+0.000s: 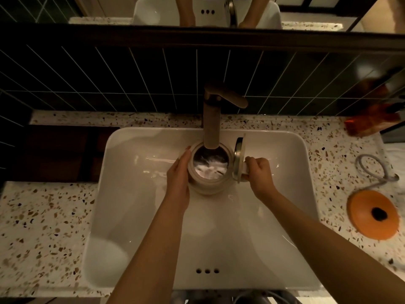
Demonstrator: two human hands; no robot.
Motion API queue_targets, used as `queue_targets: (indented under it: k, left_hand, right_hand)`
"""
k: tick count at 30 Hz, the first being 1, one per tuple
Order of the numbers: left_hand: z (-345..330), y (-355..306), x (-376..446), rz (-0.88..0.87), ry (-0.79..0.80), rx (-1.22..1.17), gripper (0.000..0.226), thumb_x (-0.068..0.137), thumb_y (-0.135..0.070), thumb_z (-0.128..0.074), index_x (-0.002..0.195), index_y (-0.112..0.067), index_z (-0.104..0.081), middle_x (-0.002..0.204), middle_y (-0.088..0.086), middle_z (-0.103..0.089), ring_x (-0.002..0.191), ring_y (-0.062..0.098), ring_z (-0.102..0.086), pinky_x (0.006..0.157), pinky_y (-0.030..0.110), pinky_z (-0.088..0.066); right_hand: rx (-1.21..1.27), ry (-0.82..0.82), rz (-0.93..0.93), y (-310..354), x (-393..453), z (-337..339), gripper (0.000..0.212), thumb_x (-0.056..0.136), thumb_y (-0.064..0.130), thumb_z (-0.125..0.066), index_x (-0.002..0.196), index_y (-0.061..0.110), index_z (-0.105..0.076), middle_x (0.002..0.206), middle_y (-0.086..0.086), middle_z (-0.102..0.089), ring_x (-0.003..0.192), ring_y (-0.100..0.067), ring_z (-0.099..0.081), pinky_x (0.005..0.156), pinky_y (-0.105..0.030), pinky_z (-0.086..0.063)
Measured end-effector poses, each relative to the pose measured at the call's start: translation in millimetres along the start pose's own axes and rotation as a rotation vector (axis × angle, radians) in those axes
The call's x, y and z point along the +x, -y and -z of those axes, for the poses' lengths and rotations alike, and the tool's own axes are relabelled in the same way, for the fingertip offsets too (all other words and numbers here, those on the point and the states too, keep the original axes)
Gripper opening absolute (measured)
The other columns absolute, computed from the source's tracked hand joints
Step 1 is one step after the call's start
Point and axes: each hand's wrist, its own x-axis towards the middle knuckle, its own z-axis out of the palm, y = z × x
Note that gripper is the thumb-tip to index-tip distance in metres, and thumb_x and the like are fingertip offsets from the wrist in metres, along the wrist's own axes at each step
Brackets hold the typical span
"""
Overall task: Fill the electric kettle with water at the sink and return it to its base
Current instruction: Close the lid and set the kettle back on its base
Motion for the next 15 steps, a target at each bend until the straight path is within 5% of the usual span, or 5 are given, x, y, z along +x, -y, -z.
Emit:
queue_targets:
  k: [2,6,10,15]
  left_hand:
    - [1,0,-1,-0.003,0.003,-0.022,0.039,0.089,-0.033,-0.067,0.121,-0.011,-0.071,0.117,0.009,-0.074,0.112,0.022,-0.067,0.095,0.032,-0.052]
    - [4,1,-9,0.024,0.000,-0.041,0.040,0.086,-0.034,-0.068,0.118,-0.009,-0.072,0.112,0.009,-0.075,0.102,0.021,-0.070,0.077,0.026,-0.053]
    - [3,-1,-22,0.050,-0.024,-0.050,0.036,0.085,-0.032,-0.069,0.112,-0.009,-0.075,0.093,0.003,-0.076,0.087,0.016,-0.070,0.073,0.026,-0.052]
    - [6,5,-46,0.054,0.009,-0.054,0.025,0.087,-0.034,-0.067,0.099,-0.014,-0.077,0.084,0.000,-0.077,0.080,0.013,-0.070,0.068,0.025,-0.050]
  right_hand:
    - [0.021,0.010,-0.012,0,-4,-1,0.035,0.089,0.019,-0.045,0.060,0.000,-0.049,0.064,-0.018,-0.044,0.060,-0.030,-0.045,0.063,-0.061,-0.057]
    - [0.101,0.029,-0.017,-2,-15,-1,0.050,0.084,0.021,-0.044,0.059,-0.022,-0.042,0.064,-0.020,-0.045,0.056,-0.029,-0.048,0.050,-0.033,-0.057]
    - [0.135,0.001,0.026,3,-32,2,0.036,0.095,-0.002,-0.037,0.064,-0.008,-0.054,0.051,-0.009,-0.041,0.034,-0.001,-0.047,0.041,-0.012,-0.046]
    - [0.150,0.020,0.038,2,-51,13,0.043,0.096,-0.003,-0.037,0.055,0.004,-0.050,0.036,0.004,-0.049,0.033,0.000,-0.050,0.039,-0.010,-0.042]
